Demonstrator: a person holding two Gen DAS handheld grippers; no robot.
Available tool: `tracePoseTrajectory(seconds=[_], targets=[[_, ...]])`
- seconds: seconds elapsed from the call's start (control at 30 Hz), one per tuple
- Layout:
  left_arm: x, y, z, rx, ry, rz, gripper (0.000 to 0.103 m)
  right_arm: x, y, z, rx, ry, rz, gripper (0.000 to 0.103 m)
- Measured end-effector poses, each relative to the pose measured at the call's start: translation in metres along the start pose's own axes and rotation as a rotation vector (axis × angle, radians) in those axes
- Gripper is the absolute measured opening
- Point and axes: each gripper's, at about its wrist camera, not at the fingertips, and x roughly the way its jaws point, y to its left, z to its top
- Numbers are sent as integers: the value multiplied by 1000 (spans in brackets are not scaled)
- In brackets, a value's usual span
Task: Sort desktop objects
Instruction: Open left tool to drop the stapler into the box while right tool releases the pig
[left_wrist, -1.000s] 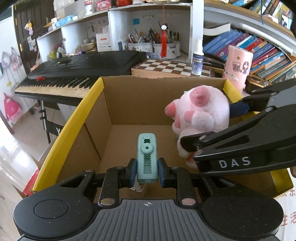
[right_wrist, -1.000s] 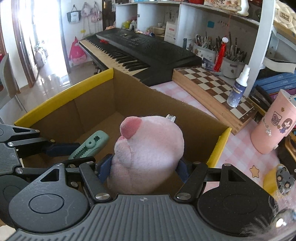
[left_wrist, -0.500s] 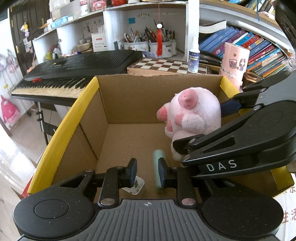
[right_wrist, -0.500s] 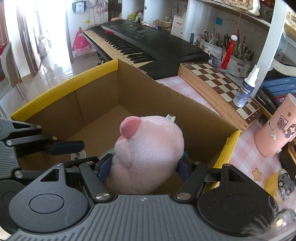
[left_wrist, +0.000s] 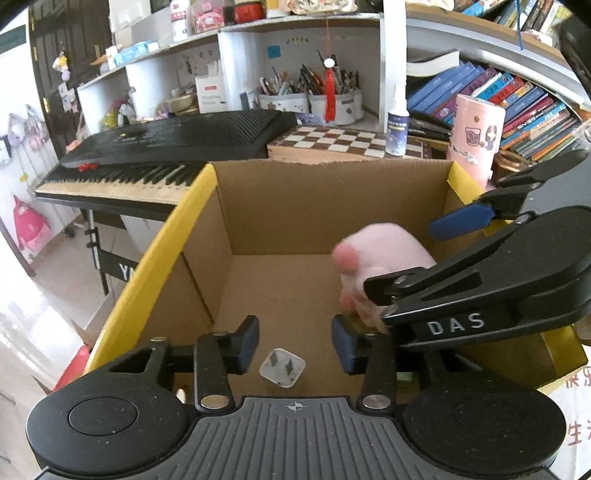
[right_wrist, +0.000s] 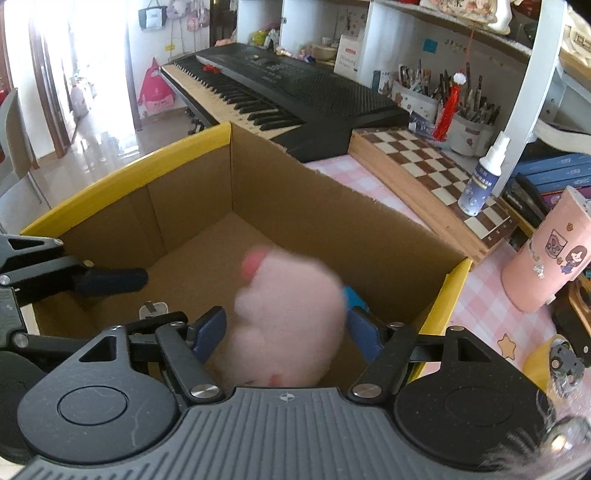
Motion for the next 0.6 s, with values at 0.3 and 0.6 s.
tracePoseTrajectory(seconds=[0.3,0.6], targets=[[-24,3,1,23,-72,-3,64,-29,5,-5,33,-98,-53,75],[-56,5,0,53,-163,-3,72,-76,8,-12,141,-219,-105,75]])
